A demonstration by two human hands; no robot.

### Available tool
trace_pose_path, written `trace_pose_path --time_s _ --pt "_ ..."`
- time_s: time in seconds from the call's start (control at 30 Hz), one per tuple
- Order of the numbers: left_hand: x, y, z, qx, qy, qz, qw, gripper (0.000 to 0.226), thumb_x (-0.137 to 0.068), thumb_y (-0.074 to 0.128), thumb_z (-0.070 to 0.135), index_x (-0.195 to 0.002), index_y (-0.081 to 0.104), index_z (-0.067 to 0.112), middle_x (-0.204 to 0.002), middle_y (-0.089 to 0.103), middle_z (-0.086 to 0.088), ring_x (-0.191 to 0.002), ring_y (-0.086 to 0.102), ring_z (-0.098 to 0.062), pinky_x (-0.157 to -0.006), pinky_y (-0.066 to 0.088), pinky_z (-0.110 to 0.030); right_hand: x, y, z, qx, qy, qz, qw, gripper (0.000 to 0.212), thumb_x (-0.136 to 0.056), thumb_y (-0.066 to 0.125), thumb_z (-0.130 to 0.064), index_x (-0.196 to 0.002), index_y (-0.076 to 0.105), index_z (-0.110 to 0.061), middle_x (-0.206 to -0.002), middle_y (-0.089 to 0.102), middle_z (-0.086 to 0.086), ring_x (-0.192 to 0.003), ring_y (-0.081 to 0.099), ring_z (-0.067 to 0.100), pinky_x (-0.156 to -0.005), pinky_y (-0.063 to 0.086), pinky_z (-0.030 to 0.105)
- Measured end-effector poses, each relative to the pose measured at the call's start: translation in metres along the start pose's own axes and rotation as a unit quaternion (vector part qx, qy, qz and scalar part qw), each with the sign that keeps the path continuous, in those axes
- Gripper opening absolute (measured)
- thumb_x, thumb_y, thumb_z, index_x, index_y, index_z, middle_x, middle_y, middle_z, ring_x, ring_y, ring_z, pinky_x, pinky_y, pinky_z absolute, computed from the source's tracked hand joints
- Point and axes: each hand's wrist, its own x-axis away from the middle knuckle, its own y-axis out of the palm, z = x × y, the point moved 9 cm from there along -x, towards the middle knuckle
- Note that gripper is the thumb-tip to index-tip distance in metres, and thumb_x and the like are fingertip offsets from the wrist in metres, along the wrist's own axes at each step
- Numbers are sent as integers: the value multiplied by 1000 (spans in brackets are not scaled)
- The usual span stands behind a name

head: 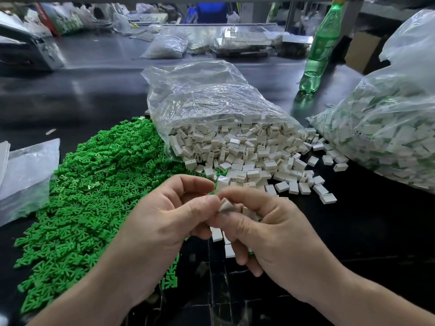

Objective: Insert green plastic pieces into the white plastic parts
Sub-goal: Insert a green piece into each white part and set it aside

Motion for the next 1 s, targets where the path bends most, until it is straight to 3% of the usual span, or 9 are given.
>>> trace_pose_path --time_s 0.07,0.17,0.3,0.43,0.6,0.73,0.9,1.0 --pt "3 -12 14 -185 47 38 981 28 -76 73 57 -96 67 39 -85 74 8 -73 70 -7 -60 53 -16 -1 -4 1 -36 15 15 999 12 -88 72 -32 -99 75 -33 -69 62 -5 -49 55 11 -36 39 20" --pt "8 -28 32 -500 93 94 856 19 -81 59 60 -86 62 42 -76 65 23 -75 59 9 -53 46 -15 -2 -8 9 -128 76 18 989 12 -83 70 -26 -93 76 -29 -73 65 2 -45 52 12 -36 35 18" --pt "5 -30 19 -638 23 51 768 30 -81 48 70 -85 55 41 -83 56 24 -76 50 6 -68 45 -22 -4 -12 18 -166 120 23 979 21 -79 69 -19 -97 78 -26 -71 60 3 -45 48 13 -38 32 18" --pt "7 -26 18 -704 9 57 708 38 -80 39 77 -96 50 44 -90 49 23 -82 46 2 -59 34 -21 -4 -11 24 -185 149 18 971 21 -79 70 -20 -98 78 -23 -74 59 3 -47 48 13 -38 32 19" --pt "6 -22 18 -714 16 50 698 30 -88 43 68 -101 51 42 -93 48 21 -86 47 -1 -68 43 -23 -3 -7 30 -236 176 3 956 24 -81 71 -28 -100 77 -14 -78 62 4 -50 50 12 -35 33 20" --pt "7 -14 15 -717 52 31 694 22 -91 44 57 -101 50 39 -94 48 18 -91 44 -3 -74 40 -22 -3 -5 31 -284 190 -4 940 23 -80 71 -33 -92 78 -14 -78 62 5 -49 50 11 -34 36 20" --pt "8 -13 19 -673 73 37 735 19 -88 53 50 -83 40 37 -84 47 21 -83 43 0 -63 31 -13 -4 -4 27 -276 182 -18 944 10 -80 72 -28 -83 76 -19 -81 66 7 -48 55 11 -34 37 18" --pt "10 -13 22 -634 95 52 766 19 -86 61 45 -80 44 37 -74 52 20 -78 48 3 -58 36 -14 -3 -3 28 -259 186 -14 948 10 -77 77 -26 -86 76 -21 -75 62 5 -46 52 11 -34 35 19"
